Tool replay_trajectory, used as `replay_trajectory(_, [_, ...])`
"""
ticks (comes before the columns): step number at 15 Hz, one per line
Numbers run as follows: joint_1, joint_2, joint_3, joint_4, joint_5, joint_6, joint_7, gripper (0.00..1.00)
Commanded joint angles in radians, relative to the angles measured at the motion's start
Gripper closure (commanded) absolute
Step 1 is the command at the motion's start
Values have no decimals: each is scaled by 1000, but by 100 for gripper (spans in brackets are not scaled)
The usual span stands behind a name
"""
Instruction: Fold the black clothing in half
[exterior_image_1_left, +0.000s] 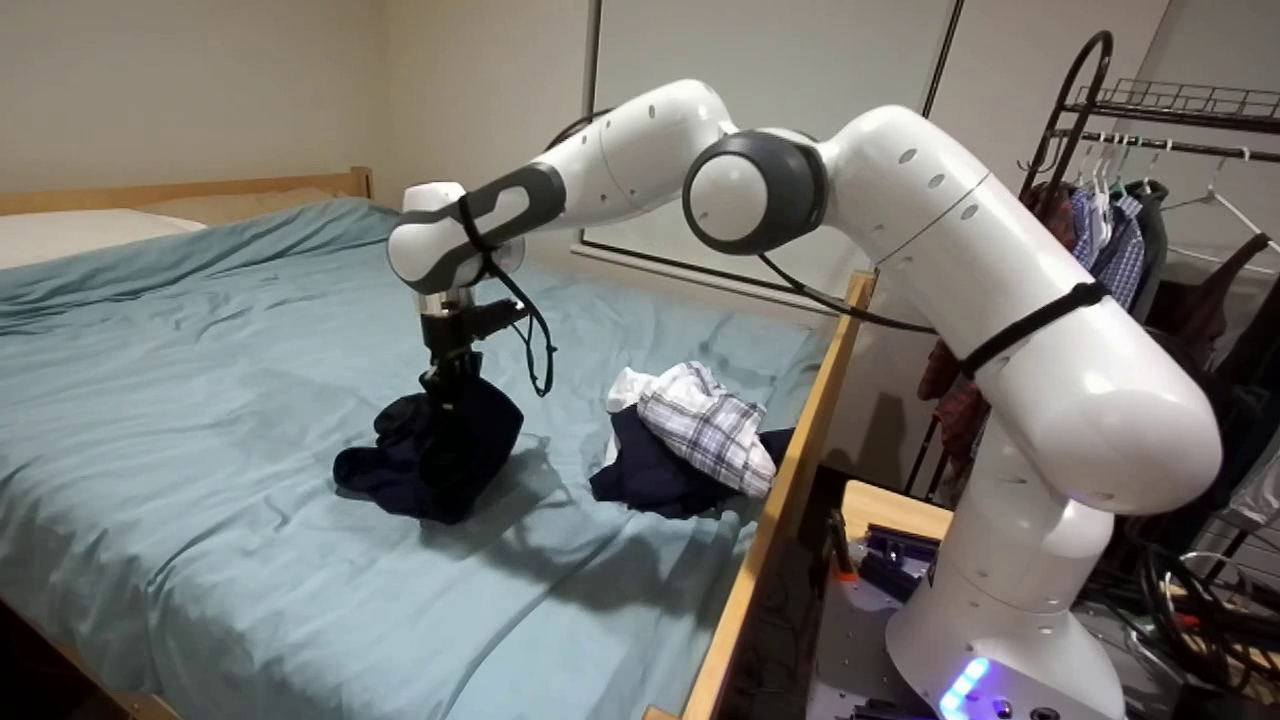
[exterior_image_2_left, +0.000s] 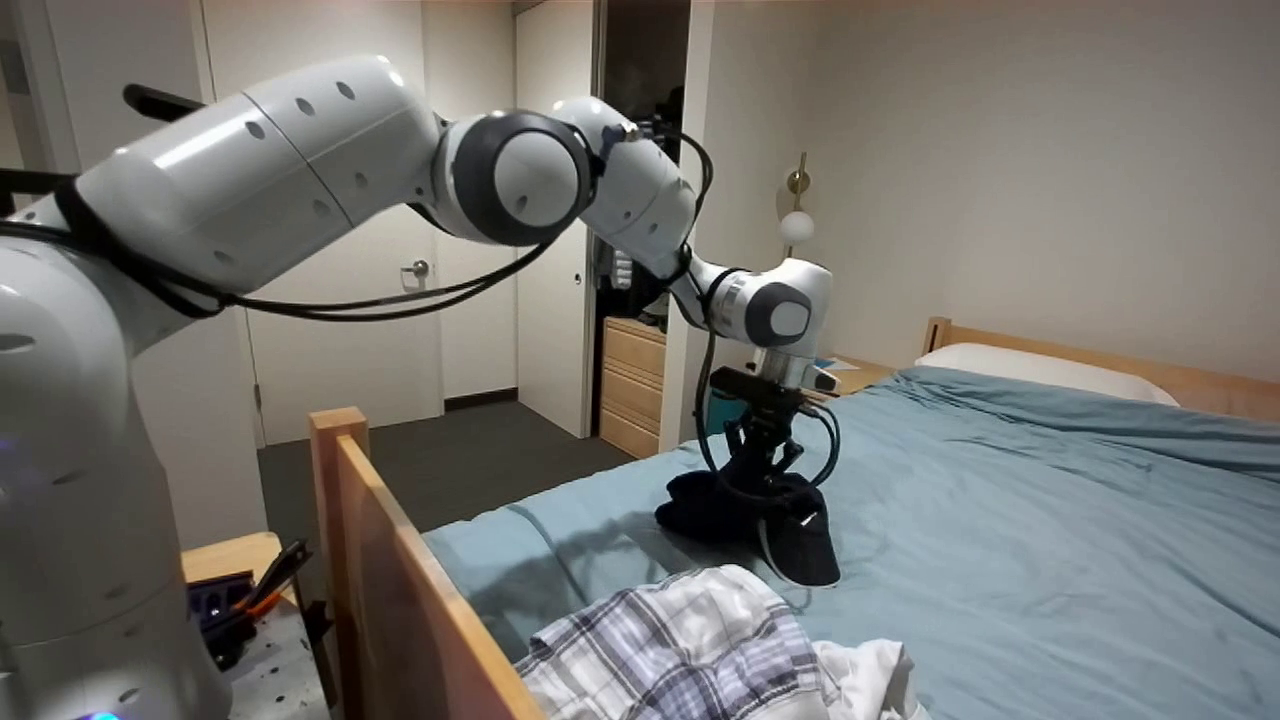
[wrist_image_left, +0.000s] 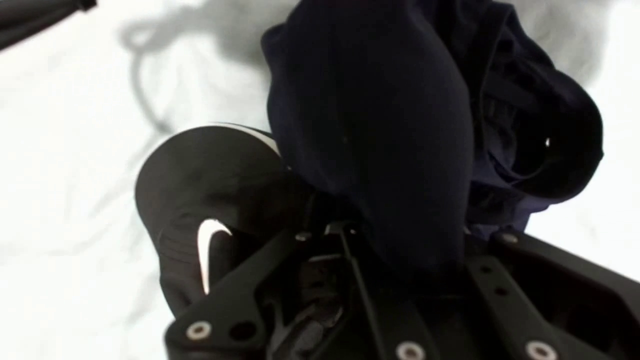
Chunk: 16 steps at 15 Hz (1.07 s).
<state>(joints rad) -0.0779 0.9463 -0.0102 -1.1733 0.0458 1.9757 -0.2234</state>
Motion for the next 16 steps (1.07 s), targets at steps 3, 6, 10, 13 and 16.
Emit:
replay_trajectory(3, [22, -260, -79, -323, -24, 84, 261, 92])
replay_trajectory(6, [32, -369, -117, -458, -21, 102, 399, 92])
replay_trajectory(10, [51, -530, -167, -650, -28, 100, 591, 92])
replay_trajectory(13, [60, -667, -196, -805, -32, 127, 737, 92])
replay_trajectory(16, [66, -829, -198, -963, -127, 152, 749, 92])
